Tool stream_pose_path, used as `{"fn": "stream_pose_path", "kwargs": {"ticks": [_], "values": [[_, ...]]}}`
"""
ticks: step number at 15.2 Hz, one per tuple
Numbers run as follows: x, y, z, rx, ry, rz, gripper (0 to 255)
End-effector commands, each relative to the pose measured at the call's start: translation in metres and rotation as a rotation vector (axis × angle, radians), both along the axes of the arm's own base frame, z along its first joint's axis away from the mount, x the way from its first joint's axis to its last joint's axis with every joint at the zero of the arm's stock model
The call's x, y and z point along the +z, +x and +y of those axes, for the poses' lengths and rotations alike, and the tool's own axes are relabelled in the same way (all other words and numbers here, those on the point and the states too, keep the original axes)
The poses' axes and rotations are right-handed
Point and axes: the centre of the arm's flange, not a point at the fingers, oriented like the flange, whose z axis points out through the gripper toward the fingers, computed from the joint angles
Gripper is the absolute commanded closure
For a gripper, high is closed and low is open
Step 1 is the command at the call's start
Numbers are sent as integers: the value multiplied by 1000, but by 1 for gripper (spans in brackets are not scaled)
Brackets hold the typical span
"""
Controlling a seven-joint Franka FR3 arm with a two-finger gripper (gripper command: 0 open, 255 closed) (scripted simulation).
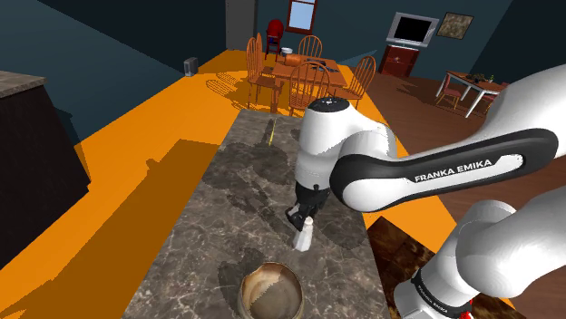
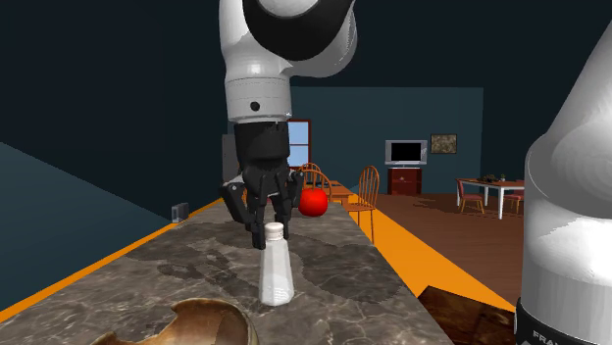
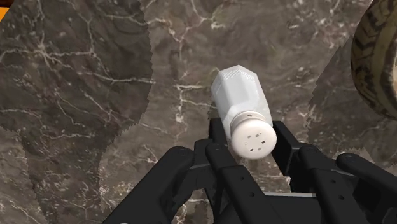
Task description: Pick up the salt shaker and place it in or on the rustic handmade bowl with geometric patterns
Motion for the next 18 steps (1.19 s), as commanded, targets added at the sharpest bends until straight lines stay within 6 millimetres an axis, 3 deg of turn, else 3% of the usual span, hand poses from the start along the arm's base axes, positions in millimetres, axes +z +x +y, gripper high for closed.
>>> {"fn": "stream_pose_path", "kwargs": {"ticks": [1,18], "values": [[10,0,0,0,0,0,255],[100,0,0,0,0,0,255]]}}
